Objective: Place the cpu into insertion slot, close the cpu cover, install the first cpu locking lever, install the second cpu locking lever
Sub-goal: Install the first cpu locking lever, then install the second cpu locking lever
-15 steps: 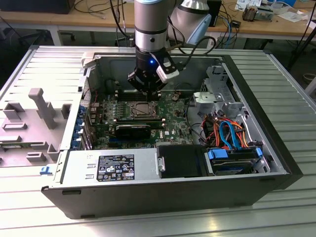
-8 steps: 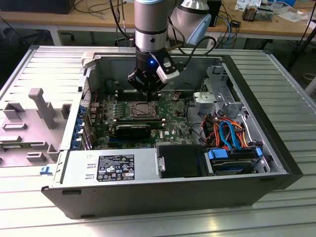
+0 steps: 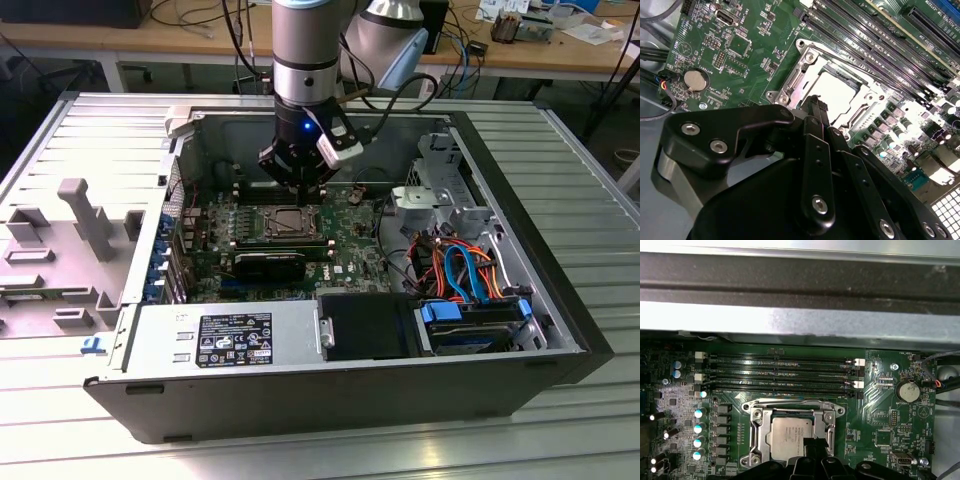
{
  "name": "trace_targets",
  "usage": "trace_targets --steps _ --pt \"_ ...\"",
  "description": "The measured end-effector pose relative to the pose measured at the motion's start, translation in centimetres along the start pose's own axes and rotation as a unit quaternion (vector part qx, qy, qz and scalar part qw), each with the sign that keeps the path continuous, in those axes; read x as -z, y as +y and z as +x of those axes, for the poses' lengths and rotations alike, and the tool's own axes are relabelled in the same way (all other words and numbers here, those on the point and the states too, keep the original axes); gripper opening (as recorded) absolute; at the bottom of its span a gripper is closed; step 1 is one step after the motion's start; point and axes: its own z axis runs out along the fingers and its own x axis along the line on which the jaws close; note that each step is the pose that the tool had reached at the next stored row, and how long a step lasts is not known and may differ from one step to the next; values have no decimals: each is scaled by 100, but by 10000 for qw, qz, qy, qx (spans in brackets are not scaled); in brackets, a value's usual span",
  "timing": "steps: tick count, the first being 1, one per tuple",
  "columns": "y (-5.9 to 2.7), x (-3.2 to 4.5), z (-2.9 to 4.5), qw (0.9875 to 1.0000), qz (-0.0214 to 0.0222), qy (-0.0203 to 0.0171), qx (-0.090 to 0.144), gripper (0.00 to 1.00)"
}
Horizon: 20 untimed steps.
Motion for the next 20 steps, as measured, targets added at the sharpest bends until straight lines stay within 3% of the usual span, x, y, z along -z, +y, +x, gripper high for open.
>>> trace_targets --steps 5,6,7,8,20 --pt "-29 -1 1 10000 0 0 0 11" --pt "-59 -3 3 10000 0 0 0 11" --pt "-143 -6 7 10000 0 0 0 11" --pt "-153 -7 8 10000 0 0 -1 11" --pt "-161 -23 -7 10000 0 1 0 11"
